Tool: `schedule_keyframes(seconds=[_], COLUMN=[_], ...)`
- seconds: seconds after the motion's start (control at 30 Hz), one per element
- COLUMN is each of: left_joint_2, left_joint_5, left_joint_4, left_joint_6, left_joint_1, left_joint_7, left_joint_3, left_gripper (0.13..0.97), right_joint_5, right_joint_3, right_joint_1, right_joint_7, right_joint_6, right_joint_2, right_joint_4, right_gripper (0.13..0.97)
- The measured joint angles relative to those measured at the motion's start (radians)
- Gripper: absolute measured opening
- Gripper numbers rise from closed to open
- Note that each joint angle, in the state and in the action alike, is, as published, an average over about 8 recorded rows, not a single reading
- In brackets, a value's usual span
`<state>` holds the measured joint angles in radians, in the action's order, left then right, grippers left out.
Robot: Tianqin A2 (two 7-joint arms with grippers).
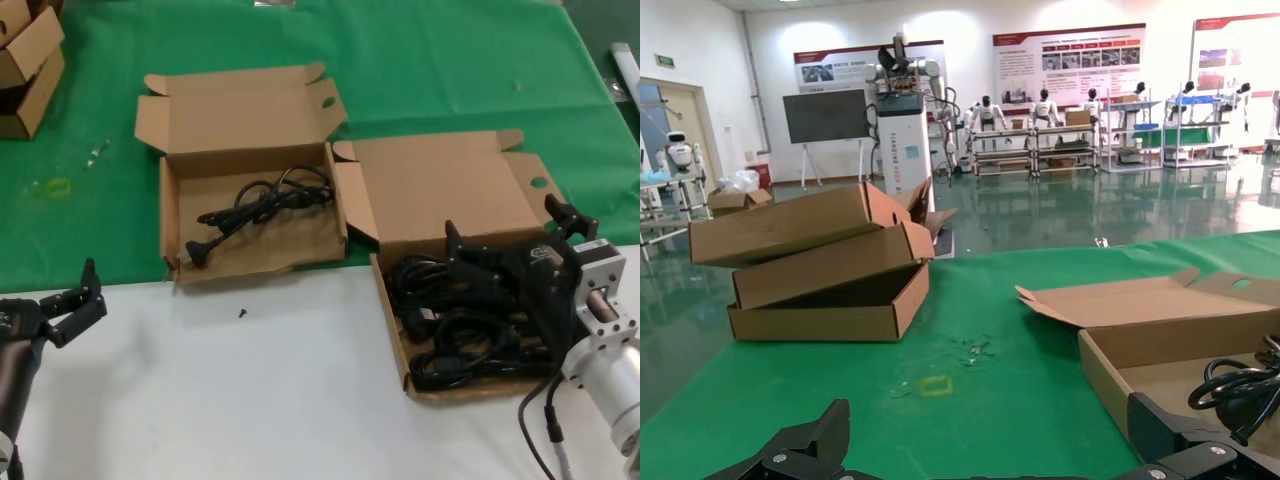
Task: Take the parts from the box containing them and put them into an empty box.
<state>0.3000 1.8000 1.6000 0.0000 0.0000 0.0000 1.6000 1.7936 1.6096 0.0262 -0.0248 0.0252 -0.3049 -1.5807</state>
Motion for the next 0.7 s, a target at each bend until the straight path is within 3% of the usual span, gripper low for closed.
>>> schedule_keyframes(seconds=[0.7], left_joint_2=[0.000], left_joint_5=[0.000], left_joint_4=[0.000], left_joint_6=[0.000], left_joint_1=[0.000], left_joint_7=[0.000], left_joint_3=[0.000], left_gripper=[0.966], right_joint_5=[0.000], right_joint_3=[0.000], right_joint_1=[0.000], right_joint_7=[0.000], right_joint_6=[0.000], right_joint_2=[0.000], right_joint_4=[0.000], right_gripper=[0.966])
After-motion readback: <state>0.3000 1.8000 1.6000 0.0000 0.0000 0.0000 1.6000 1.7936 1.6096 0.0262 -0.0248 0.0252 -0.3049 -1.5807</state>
